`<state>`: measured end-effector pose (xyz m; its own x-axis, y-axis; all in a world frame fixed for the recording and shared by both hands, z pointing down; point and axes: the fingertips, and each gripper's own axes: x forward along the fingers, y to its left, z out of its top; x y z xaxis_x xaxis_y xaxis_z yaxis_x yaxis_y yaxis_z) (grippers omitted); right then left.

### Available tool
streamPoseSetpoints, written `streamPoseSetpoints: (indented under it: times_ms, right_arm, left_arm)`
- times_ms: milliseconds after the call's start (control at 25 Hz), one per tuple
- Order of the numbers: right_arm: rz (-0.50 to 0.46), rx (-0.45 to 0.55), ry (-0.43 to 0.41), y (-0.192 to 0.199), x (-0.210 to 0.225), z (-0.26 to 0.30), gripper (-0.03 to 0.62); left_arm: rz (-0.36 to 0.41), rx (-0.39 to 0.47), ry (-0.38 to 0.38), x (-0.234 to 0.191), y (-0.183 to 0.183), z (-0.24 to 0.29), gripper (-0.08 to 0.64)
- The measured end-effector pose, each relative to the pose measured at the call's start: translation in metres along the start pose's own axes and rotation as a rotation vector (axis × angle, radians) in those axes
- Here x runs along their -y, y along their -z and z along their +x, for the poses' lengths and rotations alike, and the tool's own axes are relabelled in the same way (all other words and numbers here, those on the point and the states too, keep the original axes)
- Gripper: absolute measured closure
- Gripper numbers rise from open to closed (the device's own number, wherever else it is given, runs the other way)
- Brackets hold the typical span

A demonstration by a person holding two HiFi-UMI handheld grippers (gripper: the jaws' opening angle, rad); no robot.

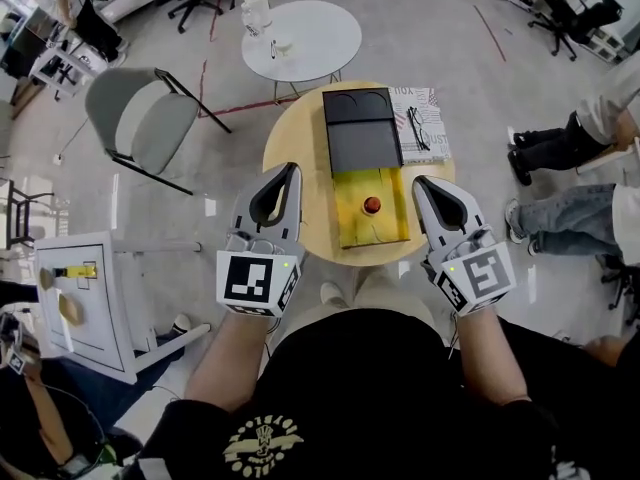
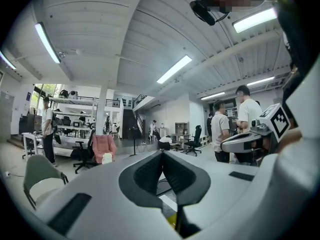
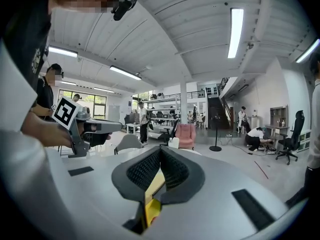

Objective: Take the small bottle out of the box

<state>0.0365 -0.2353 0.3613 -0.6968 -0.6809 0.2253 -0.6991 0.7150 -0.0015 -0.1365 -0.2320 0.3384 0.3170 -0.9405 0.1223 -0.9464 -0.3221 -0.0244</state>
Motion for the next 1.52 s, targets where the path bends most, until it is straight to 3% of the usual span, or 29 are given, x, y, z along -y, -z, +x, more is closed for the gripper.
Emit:
streamPoseSetpoints:
  times_ms: [800,1520]
  right_arm:
    - [0.012,-0.061,-0.099,0.053,0.003,0.028,0.497]
    - [0.042,-0.149,-0.114,0.128,0.001,0.045,0.463]
  left_arm:
    - [0.029,-0.066,0.064,0.022,0.042,0.036,0.545]
    - [0.028,-0.137,0.100,0.026,0.095,0.048,0.545]
